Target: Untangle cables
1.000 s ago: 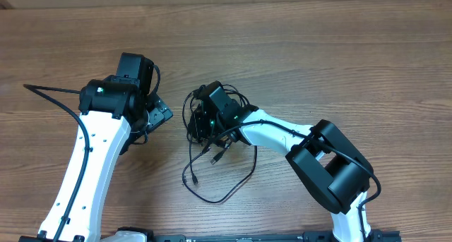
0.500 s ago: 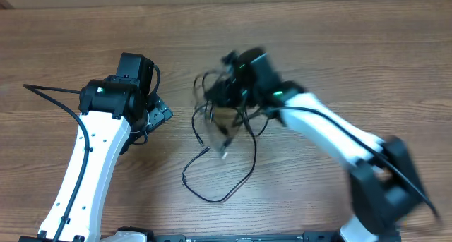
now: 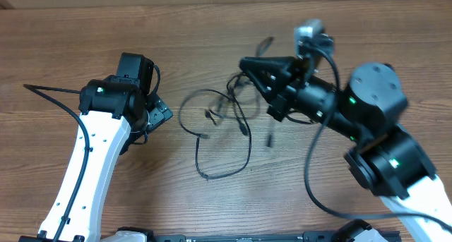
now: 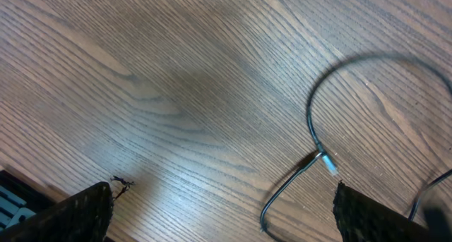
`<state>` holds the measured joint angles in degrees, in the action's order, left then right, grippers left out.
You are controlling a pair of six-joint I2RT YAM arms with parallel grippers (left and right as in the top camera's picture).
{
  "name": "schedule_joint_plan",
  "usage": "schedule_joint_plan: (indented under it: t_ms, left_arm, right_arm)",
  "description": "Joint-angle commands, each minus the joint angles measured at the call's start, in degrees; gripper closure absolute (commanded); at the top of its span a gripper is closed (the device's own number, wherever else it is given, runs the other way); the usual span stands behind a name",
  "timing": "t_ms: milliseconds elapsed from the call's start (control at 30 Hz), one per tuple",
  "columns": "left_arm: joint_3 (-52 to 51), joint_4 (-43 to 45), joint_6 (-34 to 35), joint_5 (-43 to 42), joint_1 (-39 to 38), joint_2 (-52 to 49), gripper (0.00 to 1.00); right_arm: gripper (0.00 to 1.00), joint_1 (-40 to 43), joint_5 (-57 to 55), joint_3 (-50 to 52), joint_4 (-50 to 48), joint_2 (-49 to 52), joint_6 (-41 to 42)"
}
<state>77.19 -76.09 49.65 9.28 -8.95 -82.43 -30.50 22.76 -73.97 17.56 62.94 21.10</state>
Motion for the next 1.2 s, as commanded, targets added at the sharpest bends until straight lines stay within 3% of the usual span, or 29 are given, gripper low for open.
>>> schedule_joint_plan:
  t_ms: [0, 367, 467, 633, 867, 1167]
  left_arm:
    - [-0.24, 0.00, 1.40, 1.22, 0.31, -0.09, 0.00]
    - [-0.22, 0.00, 1.40, 1.20, 0.31, -0.09, 0.00]
    - [-0.24, 0.00, 1.38, 1.20, 0.31, -0.09, 0.00]
    - [-0.24, 0.00, 1.40, 1.20, 0.31, -0.09, 0.00]
    - [-0.22, 0.00, 1.40, 1.22, 0.31, -0.09, 0.01]
    - [-0.24, 0.00, 1.40, 1.22, 0.31, -0.09, 0.01]
  right_arm:
    - [0.96, -0.15, -5.60, -1.09, 2.56, -0.98, -2.86]
    - [0.96, -0.15, -6.99, -1.09, 4.15, -1.20, -6.45]
    - [0.96, -0.15, -13.62, -1.09, 6.01, -1.14, -9.03]
    - [0.96, -0.15, -36.68, -1.09, 5.92, 0.98, -12.70]
    - [0.96, -0.22, -34.40, -1.09, 8.39, -0.44, -12.63]
    - [0.96, -0.15, -53.96, -1.09, 12.22, -3.72, -12.63]
